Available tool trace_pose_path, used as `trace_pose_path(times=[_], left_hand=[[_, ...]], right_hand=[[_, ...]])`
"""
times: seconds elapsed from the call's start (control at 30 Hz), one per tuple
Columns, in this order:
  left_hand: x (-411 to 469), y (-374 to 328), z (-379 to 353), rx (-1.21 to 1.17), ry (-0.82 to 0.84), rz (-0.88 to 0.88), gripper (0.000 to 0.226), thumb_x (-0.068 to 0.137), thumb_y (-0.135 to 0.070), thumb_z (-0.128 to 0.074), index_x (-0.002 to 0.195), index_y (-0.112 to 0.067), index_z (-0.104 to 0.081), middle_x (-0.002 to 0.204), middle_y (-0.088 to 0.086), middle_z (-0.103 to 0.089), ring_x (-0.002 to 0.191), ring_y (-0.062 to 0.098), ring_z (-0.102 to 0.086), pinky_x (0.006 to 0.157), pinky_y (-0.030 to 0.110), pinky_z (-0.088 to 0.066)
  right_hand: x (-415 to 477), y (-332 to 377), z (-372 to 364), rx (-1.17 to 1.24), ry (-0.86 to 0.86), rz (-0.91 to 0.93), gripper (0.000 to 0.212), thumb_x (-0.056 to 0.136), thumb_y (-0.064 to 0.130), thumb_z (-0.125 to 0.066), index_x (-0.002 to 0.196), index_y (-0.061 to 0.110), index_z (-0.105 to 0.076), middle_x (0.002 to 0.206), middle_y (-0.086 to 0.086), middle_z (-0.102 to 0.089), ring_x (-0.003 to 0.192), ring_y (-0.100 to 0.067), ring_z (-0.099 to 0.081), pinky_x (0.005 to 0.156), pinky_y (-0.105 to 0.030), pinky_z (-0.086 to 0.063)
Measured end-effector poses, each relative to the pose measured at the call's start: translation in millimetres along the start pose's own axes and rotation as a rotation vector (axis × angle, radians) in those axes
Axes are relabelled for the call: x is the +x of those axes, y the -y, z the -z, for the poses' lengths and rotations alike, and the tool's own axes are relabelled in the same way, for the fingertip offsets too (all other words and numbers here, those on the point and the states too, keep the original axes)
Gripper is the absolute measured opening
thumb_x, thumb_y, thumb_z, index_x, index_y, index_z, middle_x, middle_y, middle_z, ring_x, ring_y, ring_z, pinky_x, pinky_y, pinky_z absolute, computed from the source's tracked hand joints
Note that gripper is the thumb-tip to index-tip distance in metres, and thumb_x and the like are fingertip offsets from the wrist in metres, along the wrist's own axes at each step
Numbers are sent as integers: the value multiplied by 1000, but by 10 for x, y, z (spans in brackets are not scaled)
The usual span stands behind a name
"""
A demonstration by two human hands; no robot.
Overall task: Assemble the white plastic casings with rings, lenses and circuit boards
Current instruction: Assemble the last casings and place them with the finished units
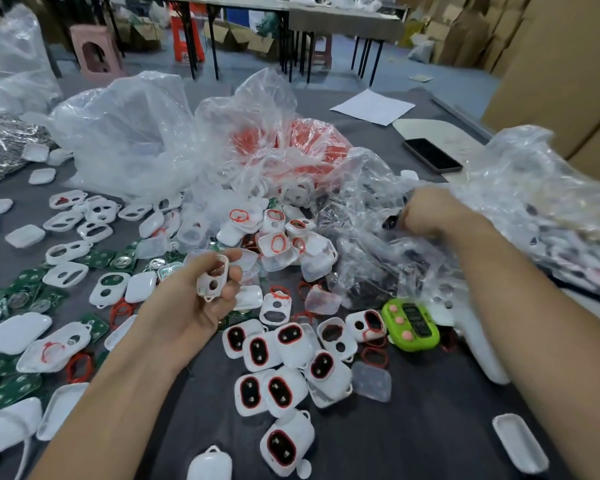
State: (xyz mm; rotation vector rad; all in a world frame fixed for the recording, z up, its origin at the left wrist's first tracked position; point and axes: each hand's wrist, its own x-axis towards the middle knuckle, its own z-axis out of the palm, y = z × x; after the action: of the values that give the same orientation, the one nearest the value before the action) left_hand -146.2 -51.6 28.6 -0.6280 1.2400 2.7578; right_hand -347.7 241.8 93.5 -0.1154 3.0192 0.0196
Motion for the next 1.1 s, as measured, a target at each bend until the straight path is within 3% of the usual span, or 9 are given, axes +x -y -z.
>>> trace_pose_path(times=[0.07, 0.13, 0.27, 0.4, 0.53, 0.7, 0.87, 1.03, 1.1], left_hand=[[18, -19, 40, -74, 49, 28, 45, 105, -40, -46, 103, -3, -71, 77, 10, -63, 55, 16, -55, 48, 22, -52], [45, -10, 70, -108, 63, 19, 51, 106, -44, -42, 101, -4, -73, 82, 10, -64, 61, 19, -59, 54, 24, -55], [58, 26, 55, -52, 122, 10, 41, 94, -35, -50, 100, -7, -79, 88, 10, -65, 69, 22, -60, 54, 25, -51], [63, 54, 39, -1, 146, 17, 43, 92, -37, -51, 98, -7, -81, 88, 10, -67, 69, 21, -62, 53, 25, -49], [63, 32, 61, -34, 168, 22, 41, 92, -34, -53, 103, -6, -80, 94, 12, -69, 77, 23, -68, 60, 27, -57], [49, 32, 108, -7, 174, 9, 36, 94, -25, -54, 111, -4, -78, 111, 15, -73, 105, 31, -73, 80, 38, -62], [73, 30, 96, 8, 126, 2, 37, 91, -26, -55, 110, -3, -78, 110, 17, -74, 104, 32, -74, 77, 38, -63], [69, 37, 118, 13, 136, 12, 38, 93, -26, -54, 111, -3, -78, 110, 18, -74, 100, 32, -74, 76, 38, -63], [67, 38, 129, 24, 136, 6, 37, 92, -26, -56, 111, -4, -78, 112, 19, -74, 102, 32, -74, 77, 38, -63]], right_hand=[[-60, 126, -78, -30, 73, 158, 10, 91, 19, -68, 93, 16, -78, 99, -4, -74, 94, -27, -68, 75, -27, -53], [-102, 222, -150, -17, 88, 229, 11, 82, 19, -73, 73, 17, -67, 78, -1, -68, 76, -22, -64, 59, -24, -44], [-153, 295, -162, 14, 135, 224, 14, 78, 15, -72, 74, 19, -59, 74, 0, -63, 66, -13, -57, 54, -24, -39], [-194, 379, -115, -17, 1, 276, 16, 73, 9, -72, 74, 21, -62, 71, 2, -63, 64, -11, -56, 54, -23, -39], [-219, 470, -178, -84, 134, 298, 18, 85, -3, -57, 99, 8, -60, 85, -6, -60, 73, -18, -57, 55, -29, -45], [-228, 349, -249, 50, 29, 231, 22, 86, -3, -55, 69, 11, -54, 68, -2, -56, 61, -12, -52, 47, -24, -34], [-237, 293, -285, 166, 100, 255, 19, 86, -8, -47, 87, 9, -54, 81, -9, -63, 72, -20, -60, 58, -33, -47], [-254, 308, -281, 129, 32, 235, 21, 88, -2, -55, 76, 15, -55, 78, -3, -60, 67, -14, -57, 51, -23, -38], [-311, 307, -209, 154, -52, 231, 21, 91, 4, -63, 76, 18, -66, 74, 2, -63, 69, -13, -61, 55, -16, -40]])
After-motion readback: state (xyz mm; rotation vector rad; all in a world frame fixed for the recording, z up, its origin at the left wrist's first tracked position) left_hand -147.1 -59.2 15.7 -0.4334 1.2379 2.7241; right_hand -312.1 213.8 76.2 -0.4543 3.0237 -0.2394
